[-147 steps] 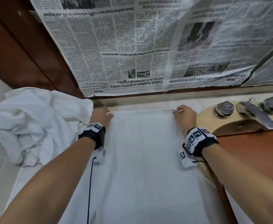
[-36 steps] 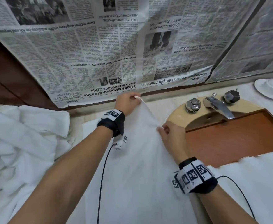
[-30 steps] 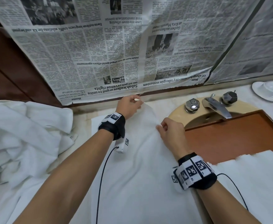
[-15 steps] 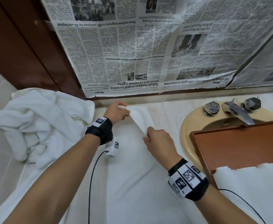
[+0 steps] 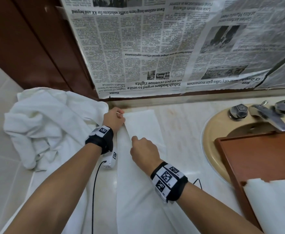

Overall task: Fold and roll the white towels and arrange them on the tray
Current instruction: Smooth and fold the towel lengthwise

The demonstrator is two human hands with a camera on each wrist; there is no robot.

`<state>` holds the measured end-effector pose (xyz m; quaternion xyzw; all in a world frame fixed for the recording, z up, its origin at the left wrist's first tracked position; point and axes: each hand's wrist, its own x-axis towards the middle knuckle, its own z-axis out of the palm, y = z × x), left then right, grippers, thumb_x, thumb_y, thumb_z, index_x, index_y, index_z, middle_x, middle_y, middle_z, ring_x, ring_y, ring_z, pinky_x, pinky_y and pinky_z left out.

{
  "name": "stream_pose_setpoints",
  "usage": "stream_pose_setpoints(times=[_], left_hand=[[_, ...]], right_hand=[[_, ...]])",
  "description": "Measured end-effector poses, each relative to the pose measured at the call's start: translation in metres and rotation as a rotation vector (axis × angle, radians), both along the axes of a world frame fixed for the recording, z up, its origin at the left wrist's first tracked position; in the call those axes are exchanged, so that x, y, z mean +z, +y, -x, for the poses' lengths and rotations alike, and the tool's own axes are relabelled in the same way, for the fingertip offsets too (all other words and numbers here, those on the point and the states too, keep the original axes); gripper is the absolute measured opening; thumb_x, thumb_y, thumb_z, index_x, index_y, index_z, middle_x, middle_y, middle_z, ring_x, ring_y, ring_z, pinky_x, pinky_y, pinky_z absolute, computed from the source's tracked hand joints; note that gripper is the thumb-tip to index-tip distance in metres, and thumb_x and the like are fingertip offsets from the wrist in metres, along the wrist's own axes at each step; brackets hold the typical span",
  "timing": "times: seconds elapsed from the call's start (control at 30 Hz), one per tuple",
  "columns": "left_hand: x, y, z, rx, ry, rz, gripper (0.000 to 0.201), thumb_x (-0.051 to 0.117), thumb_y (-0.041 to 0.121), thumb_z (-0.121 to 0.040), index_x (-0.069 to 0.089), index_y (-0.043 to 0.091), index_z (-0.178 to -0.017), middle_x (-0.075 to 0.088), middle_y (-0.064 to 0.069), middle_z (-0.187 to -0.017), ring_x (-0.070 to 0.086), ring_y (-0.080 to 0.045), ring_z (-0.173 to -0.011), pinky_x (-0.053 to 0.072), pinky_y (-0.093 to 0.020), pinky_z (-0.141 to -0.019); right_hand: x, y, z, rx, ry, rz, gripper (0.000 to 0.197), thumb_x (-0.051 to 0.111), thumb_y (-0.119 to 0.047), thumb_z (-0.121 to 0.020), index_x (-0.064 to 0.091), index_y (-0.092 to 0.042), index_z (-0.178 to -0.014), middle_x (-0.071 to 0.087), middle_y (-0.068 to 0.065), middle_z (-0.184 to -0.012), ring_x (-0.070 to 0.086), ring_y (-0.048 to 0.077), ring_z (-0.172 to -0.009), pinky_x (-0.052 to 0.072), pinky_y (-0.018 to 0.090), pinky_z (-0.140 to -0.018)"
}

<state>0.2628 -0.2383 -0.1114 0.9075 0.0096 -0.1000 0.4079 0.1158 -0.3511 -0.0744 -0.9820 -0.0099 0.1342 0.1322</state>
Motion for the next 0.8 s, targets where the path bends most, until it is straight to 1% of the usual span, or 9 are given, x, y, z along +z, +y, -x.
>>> stream_pose_setpoints(times=[0.07, 0.17, 0.27, 0.37, 0.43, 0.5, 0.57, 0.7, 0.8], left_hand=[[-0.009, 0.004, 0.000, 0.029, 0.011, -0.035, 0.015, 0.061, 0.006, -0.085, 0.063, 0.016, -0.097, 0.063, 0.004, -0.073, 0.055, -0.009, -0.071, 0.039, -0.008, -0.063], [-0.016, 0.008, -0.001, 0.079, 0.027, -0.045, 0.013, 0.060, 0.010, -0.086, 0.060, 0.017, -0.096, 0.060, 0.005, -0.075, 0.058, -0.017, -0.078, 0.041, -0.022, -0.070], [-0.016, 0.012, -0.003, 0.064, 0.047, -0.096, 0.011, 0.057, 0.012, -0.088, 0.056, 0.018, -0.098, 0.057, 0.005, -0.077, 0.056, -0.021, -0.085, 0.039, -0.025, -0.075], [-0.017, 0.013, -0.005, 0.019, 0.016, -0.155, 0.018, 0.054, 0.006, -0.087, 0.059, 0.010, -0.104, 0.062, -0.007, -0.091, 0.058, -0.029, -0.094, 0.048, -0.035, -0.083], [-0.020, 0.011, -0.004, -0.007, -0.027, -0.180, 0.022, 0.053, 0.003, -0.085, 0.059, 0.005, -0.105, 0.062, -0.016, -0.103, 0.058, -0.033, -0.099, 0.049, -0.039, -0.088], [-0.024, 0.010, -0.001, -0.012, -0.086, -0.199, 0.026, 0.052, -0.001, -0.085, 0.057, 0.002, -0.110, 0.058, -0.019, -0.113, 0.056, -0.035, -0.105, 0.046, -0.037, -0.087], [-0.025, 0.009, 0.005, -0.021, -0.154, -0.211, 0.031, 0.052, -0.005, -0.087, 0.054, -0.001, -0.118, 0.052, -0.020, -0.122, 0.054, -0.036, -0.109, 0.042, -0.035, -0.086], [-0.024, 0.013, 0.029, -0.077, -0.294, -0.214, 0.033, 0.055, -0.003, -0.088, 0.056, -0.002, -0.120, 0.048, -0.023, -0.124, 0.056, -0.040, -0.106, 0.046, -0.045, -0.097], [-0.021, 0.015, 0.056, -0.106, -0.257, -0.172, 0.029, 0.061, 0.011, -0.091, 0.060, 0.002, -0.118, 0.051, -0.020, -0.120, 0.054, -0.038, -0.107, 0.044, -0.045, -0.100]], right_hand=[[-0.007, 0.005, -0.002, -0.001, 0.002, -0.032, 0.001, 0.043, -0.008, -0.098, 0.043, -0.008, -0.099, 0.030, 0.002, -0.067, 0.035, 0.024, -0.057, 0.016, 0.032, -0.045], [-0.017, 0.010, -0.002, 0.015, -0.003, -0.068, 0.014, 0.042, -0.017, -0.101, 0.046, -0.006, -0.110, 0.045, 0.008, -0.078, 0.044, 0.029, -0.068, 0.019, 0.032, -0.046], [-0.026, 0.013, 0.000, 0.044, 0.008, -0.085, 0.018, 0.041, -0.021, -0.103, 0.045, -0.006, -0.112, 0.054, 0.013, -0.085, 0.045, 0.030, -0.069, 0.018, 0.031, -0.046], [-0.035, 0.015, 0.000, 0.042, 0.064, -0.118, 0.016, 0.044, -0.021, -0.100, 0.044, -0.007, -0.109, 0.054, 0.010, -0.085, 0.053, 0.033, -0.075, 0.026, 0.032, -0.050], [-0.035, 0.013, 0.000, 0.040, 0.110, -0.166, 0.021, 0.048, -0.024, -0.097, 0.046, -0.008, -0.111, 0.060, 0.011, -0.098, 0.058, 0.034, -0.086, 0.037, 0.034, -0.060], [-0.031, 0.007, 0.005, 0.036, 0.131, -0.226, 0.029, 0.053, -0.028, -0.096, 0.048, -0.010, -0.118, 0.061, 0.009, -0.108, 0.059, 0.031, -0.095, 0.045, 0.037, -0.070], [-0.025, -0.006, 0.018, 0.002, 0.099, -0.304, 0.035, 0.055, -0.033, -0.096, 0.050, -0.012, -0.123, 0.060, 0.005, -0.111, 0.058, 0.026, -0.098, 0.049, 0.037, -0.078], [-0.023, -0.049, 0.056, -0.110, 0.025, -0.352, 0.034, 0.052, -0.042, -0.098, 0.053, -0.020, -0.123, 0.055, -0.005, -0.110, 0.051, 0.013, -0.089, 0.039, 0.027, -0.073], [-0.028, -0.075, 0.083, -0.184, 0.029, -0.355, 0.036, 0.055, -0.047, -0.096, 0.054, -0.021, -0.122, 0.050, -0.009, -0.106, 0.050, 0.009, -0.089, 0.044, 0.026, -0.076]])
